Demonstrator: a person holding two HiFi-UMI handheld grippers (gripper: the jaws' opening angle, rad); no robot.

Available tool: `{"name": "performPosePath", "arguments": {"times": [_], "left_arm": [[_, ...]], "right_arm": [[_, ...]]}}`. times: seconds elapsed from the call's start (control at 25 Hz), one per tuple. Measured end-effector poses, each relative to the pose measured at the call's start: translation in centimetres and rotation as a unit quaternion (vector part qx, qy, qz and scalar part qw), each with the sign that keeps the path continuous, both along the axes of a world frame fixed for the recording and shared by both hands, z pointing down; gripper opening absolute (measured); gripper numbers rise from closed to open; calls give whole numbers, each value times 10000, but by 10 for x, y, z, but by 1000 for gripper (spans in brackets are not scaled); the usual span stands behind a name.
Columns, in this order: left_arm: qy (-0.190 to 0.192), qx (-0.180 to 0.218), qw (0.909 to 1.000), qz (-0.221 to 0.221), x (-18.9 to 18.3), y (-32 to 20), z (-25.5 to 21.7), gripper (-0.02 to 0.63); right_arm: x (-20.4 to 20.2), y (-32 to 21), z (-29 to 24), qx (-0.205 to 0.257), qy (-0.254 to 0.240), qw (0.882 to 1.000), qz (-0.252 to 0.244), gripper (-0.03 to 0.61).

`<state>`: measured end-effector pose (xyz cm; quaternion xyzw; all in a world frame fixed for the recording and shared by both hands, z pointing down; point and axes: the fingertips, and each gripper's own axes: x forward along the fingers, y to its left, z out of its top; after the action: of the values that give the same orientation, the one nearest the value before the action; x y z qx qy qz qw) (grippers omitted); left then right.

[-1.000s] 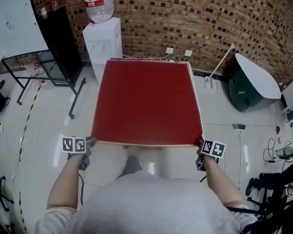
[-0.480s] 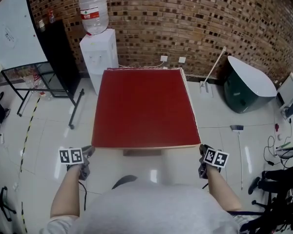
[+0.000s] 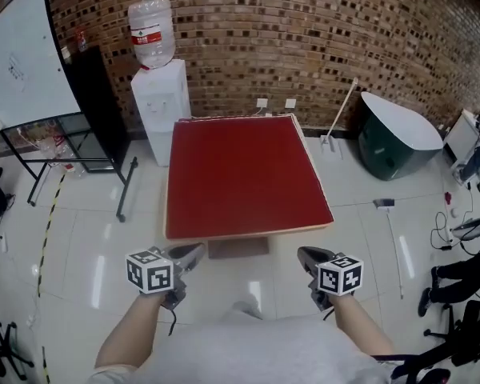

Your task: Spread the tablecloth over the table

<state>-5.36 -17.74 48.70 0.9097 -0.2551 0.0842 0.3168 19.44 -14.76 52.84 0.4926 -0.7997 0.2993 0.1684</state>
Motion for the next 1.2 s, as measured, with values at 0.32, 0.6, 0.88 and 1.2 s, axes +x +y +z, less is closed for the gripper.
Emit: {"name": "performPosePath", "arguments": {"times": [0.32, 0.6, 0.88, 1.2], "left_arm": [[12, 560, 9950, 823, -23, 127, -51, 3], [47, 1043, 9885, 1093, -40, 194, -92, 3], [-45, 1329, 9852, 1080, -38, 274, -113, 2], [83, 1302, 9866, 976, -25, 411, -120, 2]], "right_arm": [[-137, 123, -85, 756, -424, 9890, -1201, 2], [-190, 187, -130, 1176, -573, 9767, -1702, 2], [-213, 263, -146, 1287, -573, 9692, -2019, 2], [-216, 400, -147, 1334, -730, 9670, -2045, 1]]}}
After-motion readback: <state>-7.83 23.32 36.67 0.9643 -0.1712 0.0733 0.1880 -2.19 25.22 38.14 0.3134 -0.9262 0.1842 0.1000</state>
